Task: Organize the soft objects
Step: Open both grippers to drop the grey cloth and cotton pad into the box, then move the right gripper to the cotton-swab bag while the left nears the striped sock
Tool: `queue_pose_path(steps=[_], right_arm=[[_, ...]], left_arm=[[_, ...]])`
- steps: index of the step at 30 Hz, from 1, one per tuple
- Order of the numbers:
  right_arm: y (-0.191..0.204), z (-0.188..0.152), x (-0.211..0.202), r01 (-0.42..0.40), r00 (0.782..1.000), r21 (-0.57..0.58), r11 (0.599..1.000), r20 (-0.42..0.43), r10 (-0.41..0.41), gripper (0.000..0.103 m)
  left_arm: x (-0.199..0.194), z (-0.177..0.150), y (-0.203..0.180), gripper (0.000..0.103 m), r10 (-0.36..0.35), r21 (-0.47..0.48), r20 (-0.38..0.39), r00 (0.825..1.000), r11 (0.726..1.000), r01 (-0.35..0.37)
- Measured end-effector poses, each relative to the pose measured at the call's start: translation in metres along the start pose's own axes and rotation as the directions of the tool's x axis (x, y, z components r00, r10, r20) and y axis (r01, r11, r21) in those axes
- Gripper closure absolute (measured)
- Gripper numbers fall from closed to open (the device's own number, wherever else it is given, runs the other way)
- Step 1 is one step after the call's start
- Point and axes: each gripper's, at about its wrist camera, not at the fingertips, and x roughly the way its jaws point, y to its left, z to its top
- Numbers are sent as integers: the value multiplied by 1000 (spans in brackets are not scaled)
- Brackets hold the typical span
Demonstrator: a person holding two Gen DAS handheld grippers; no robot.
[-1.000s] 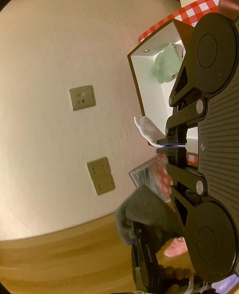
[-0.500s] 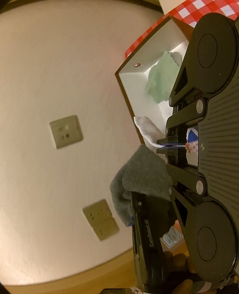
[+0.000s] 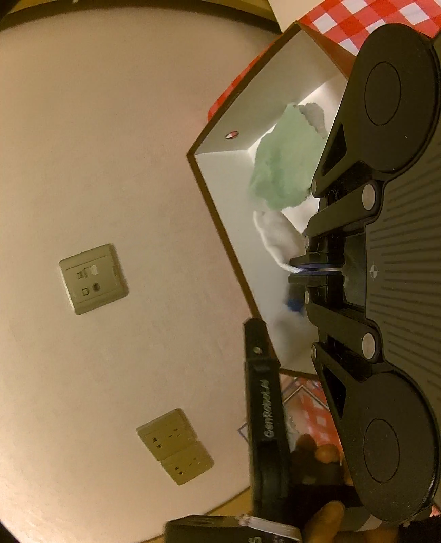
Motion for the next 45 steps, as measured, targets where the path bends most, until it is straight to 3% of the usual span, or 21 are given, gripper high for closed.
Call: queue_pose_path(steps=[9,11,12,13,15,24,38,45], right_arm=[[5,3,3,-60,998,-1,998,12,60,100],[10,5,4,-41,999,-28,999,9,41,84],[10,4,3,-33,999,-39,999,11,34,55],[11,4,0,-28,999,-44,999,23,29,37],[12,3,-5,-18,999,-53,998,38,20,37],[28,-10,-30,23,998,-142,990,-52,-31,37],[37,-21,-117,-31,999,-183,983,-33,26,36],[27,-38,-170,-62,998,-190,980,-35,57,36]], left_arm=[[-9,-21,19,51,71,13,-72,995,997,-70],[-17,-25,21,51,77,16,-78,994,997,-76],[-20,-25,22,51,79,16,-82,994,997,-78],[-23,-26,22,51,79,14,-84,993,997,-78],[-31,-28,23,51,80,6,-86,993,997,-80],[-68,-37,20,50,73,-49,-72,995,996,-77],[-157,-47,-19,49,126,-39,-18,992,991,-126],[-212,-69,-46,48,145,-49,10,989,988,-145]])
